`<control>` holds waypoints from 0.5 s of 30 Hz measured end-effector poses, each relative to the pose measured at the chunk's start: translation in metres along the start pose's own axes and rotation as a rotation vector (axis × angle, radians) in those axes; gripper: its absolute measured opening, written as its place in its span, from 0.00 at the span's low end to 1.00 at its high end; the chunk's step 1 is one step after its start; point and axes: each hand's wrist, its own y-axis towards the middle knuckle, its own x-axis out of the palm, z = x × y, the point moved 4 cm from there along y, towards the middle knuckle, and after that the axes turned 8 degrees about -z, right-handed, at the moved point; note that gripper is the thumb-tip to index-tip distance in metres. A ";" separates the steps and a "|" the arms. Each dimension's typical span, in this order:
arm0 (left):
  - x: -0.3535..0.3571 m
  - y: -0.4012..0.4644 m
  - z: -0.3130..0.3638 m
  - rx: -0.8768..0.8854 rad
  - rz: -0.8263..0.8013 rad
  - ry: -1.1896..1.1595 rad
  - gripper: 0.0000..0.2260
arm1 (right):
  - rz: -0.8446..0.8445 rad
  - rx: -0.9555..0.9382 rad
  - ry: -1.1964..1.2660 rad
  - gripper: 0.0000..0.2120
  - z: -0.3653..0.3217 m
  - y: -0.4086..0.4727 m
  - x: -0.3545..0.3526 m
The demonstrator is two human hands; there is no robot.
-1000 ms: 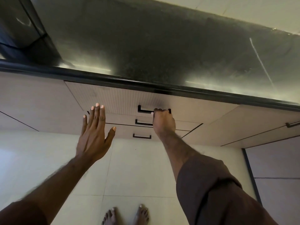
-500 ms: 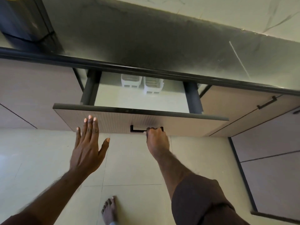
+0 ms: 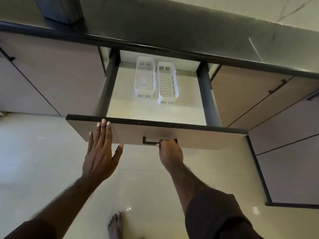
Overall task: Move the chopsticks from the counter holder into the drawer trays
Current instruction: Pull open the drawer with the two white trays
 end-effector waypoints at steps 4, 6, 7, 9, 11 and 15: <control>-0.003 -0.030 0.002 0.005 -0.014 -0.008 0.34 | -0.017 0.008 0.010 0.13 0.000 -0.039 0.006; -0.004 -0.043 0.006 0.013 -0.021 -0.012 0.34 | -0.037 0.023 0.027 0.11 0.000 -0.051 0.009; -0.004 -0.048 0.008 0.019 -0.026 -0.012 0.34 | -0.042 0.036 0.035 0.11 0.000 -0.054 0.009; -0.004 -0.055 0.011 0.031 -0.031 0.007 0.34 | -0.067 0.068 0.054 0.11 -0.001 -0.054 0.006; -0.006 -0.058 0.013 0.038 -0.035 0.026 0.34 | -0.115 0.084 0.051 0.11 0.000 -0.052 0.004; -0.015 -0.052 0.018 0.051 -0.028 0.030 0.34 | -0.147 0.052 0.047 0.15 0.000 -0.057 0.002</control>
